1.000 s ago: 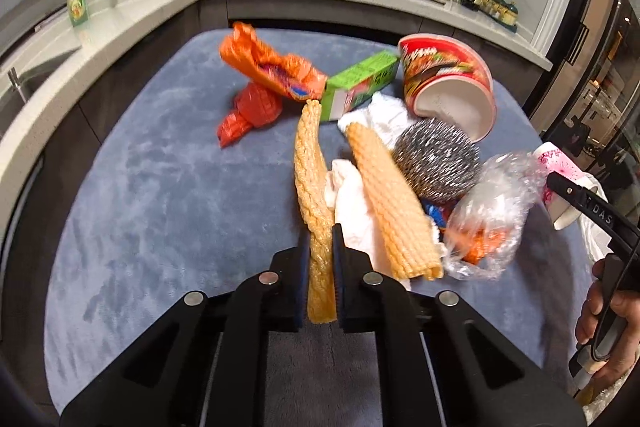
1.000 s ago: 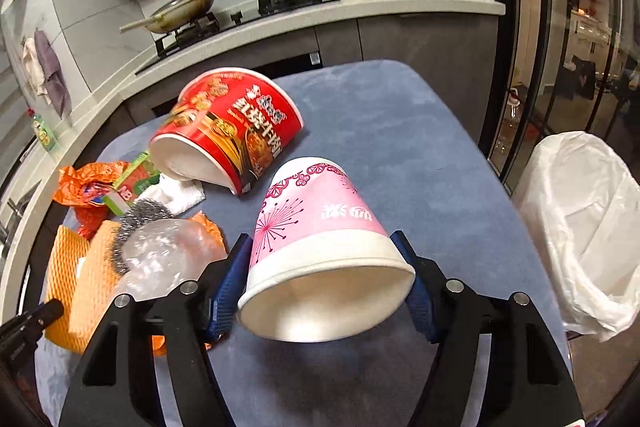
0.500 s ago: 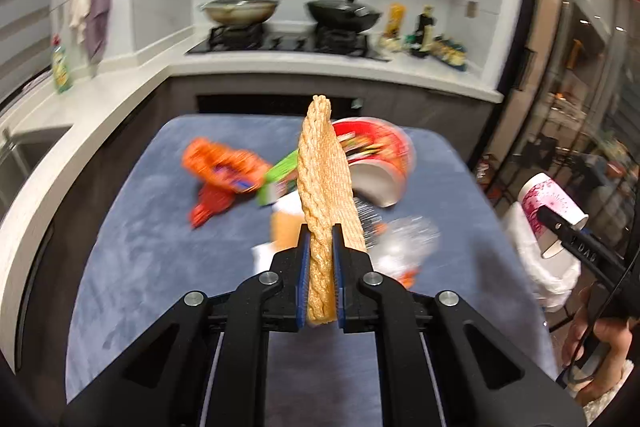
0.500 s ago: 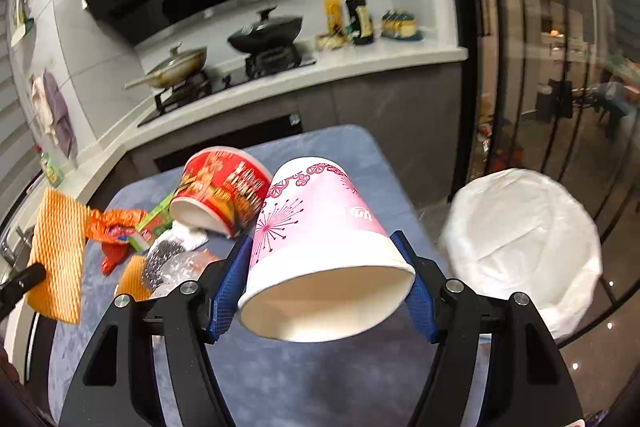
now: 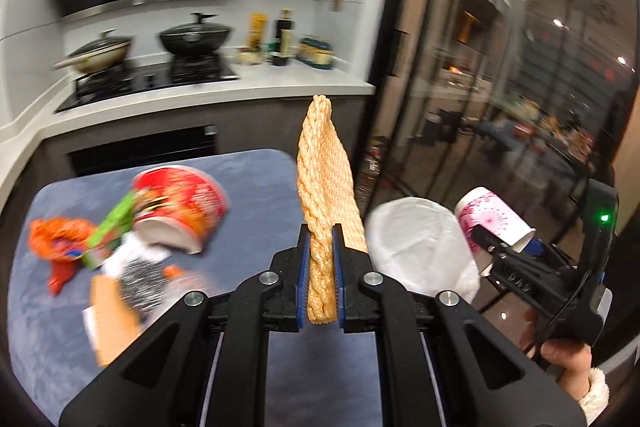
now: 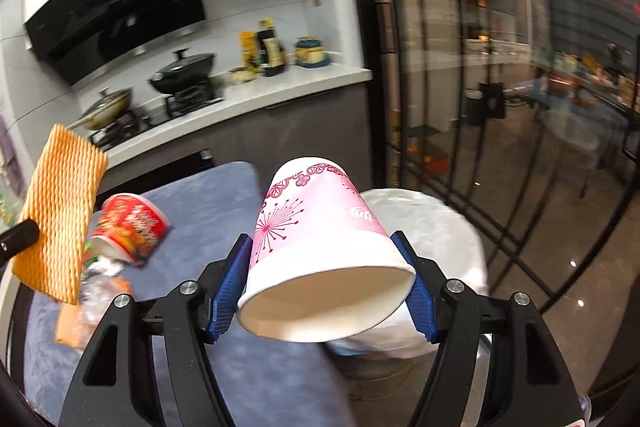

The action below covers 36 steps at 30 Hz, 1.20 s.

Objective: Collect trash
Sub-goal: 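Carry both items over the bin and open both tools to drop them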

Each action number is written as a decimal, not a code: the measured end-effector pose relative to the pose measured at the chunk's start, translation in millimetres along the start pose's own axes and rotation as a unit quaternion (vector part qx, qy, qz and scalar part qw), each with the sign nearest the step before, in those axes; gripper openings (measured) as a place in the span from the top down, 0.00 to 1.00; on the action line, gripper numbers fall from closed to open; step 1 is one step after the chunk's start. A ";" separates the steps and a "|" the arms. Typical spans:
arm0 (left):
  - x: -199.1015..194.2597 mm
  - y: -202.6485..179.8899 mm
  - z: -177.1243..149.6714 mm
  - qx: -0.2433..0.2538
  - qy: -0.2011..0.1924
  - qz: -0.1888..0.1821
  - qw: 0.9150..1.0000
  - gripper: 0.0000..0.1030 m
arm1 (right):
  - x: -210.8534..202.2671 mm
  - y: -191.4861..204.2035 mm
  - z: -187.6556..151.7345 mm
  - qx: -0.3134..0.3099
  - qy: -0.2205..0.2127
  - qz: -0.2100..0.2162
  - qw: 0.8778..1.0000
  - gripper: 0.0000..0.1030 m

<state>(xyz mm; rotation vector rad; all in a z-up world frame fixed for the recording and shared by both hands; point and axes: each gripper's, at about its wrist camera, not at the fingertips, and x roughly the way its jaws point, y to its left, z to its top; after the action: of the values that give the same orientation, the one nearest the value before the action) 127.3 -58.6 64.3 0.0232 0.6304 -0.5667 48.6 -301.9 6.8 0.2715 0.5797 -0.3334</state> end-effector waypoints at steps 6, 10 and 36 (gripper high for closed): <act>44.7 -54.0 2.6 0.032 0.002 -0.045 0.998 0.90 | 20.1 -42.7 1.3 0.013 0.012 -0.036 0.999 0.35; 89.6 -79.4 6.3 0.036 0.030 -0.080 0.996 0.90 | 38.5 -63.9 3.0 0.019 0.026 -0.048 0.998 0.35; 191.3 -120.7 -15.2 0.058 0.109 -0.079 0.989 0.57 | 100.9 -91.7 -1.3 0.039 0.061 -0.081 0.994 0.24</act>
<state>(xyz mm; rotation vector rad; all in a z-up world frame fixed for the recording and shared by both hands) 184.2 -252.7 -38.0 0.1473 0.8165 -0.7612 92.3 -408.2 -66.5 0.3221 0.7118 -0.5002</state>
